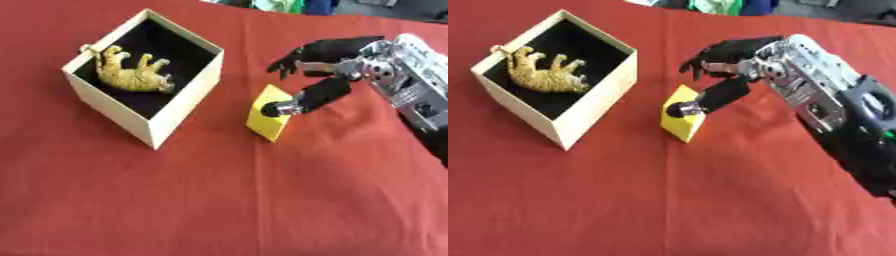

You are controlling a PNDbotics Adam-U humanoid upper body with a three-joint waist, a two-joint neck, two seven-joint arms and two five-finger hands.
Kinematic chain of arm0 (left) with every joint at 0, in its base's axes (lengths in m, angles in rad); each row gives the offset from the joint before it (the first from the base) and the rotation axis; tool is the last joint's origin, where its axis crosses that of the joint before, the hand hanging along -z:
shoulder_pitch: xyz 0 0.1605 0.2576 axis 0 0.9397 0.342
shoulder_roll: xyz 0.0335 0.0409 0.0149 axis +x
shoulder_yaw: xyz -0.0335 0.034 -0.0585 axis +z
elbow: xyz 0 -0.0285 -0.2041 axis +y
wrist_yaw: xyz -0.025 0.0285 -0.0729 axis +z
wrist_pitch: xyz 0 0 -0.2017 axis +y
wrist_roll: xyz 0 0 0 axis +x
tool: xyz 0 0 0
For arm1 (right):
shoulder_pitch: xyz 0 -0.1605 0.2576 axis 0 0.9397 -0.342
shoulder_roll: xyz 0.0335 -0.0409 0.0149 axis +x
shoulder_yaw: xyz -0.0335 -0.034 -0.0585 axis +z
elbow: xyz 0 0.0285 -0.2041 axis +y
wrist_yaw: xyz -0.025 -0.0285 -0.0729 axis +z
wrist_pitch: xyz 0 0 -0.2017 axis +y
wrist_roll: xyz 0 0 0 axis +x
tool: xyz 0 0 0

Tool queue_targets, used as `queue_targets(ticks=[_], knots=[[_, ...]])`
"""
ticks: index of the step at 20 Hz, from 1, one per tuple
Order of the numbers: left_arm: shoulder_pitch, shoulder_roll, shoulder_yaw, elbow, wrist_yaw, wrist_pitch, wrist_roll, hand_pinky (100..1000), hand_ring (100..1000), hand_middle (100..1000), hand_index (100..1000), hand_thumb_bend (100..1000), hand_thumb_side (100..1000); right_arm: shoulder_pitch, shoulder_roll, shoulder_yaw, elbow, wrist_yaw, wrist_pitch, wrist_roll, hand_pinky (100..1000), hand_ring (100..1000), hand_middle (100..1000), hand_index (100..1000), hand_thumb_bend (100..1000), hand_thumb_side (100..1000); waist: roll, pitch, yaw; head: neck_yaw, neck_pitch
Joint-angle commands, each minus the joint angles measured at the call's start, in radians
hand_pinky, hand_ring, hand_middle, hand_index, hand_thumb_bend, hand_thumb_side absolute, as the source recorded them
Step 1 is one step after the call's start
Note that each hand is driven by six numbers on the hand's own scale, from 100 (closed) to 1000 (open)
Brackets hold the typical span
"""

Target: Pick up objects on the table and place them in the box.

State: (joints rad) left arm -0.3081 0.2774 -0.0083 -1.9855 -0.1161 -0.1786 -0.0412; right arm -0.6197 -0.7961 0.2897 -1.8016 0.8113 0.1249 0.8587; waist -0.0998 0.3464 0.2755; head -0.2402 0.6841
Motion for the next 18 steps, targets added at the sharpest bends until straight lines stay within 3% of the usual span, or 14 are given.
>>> queue_targets(ticks=[1, 7, 18], knots=[[-0.007, 0.017, 0.004, -0.015, -0.005, -0.001, -0.006, 648, 871, 858, 812, 100, 841, 0.001, 0.001, -0.018, -0.011, 0.063, 0.018, -0.027, 839, 888, 807, 1000, 510, 1000, 0.005, -0.022, -0.002, 0.0, -0.009], [-0.007, 0.014, 0.003, -0.015, -0.006, 0.0, -0.01, 648, 871, 858, 812, 100, 841, 0.025, 0.035, -0.019, -0.003, 0.134, 0.036, -0.057, 839, 890, 813, 1000, 491, 1000, 0.005, -0.02, -0.001, -0.001, -0.01], [-0.008, 0.012, 0.002, -0.015, -0.007, 0.001, -0.019, 648, 872, 860, 812, 100, 842, 0.058, 0.077, -0.015, 0.003, 0.149, 0.042, -0.068, 814, 854, 789, 1000, 478, 1000, 0.005, -0.019, 0.002, -0.002, -0.01]])
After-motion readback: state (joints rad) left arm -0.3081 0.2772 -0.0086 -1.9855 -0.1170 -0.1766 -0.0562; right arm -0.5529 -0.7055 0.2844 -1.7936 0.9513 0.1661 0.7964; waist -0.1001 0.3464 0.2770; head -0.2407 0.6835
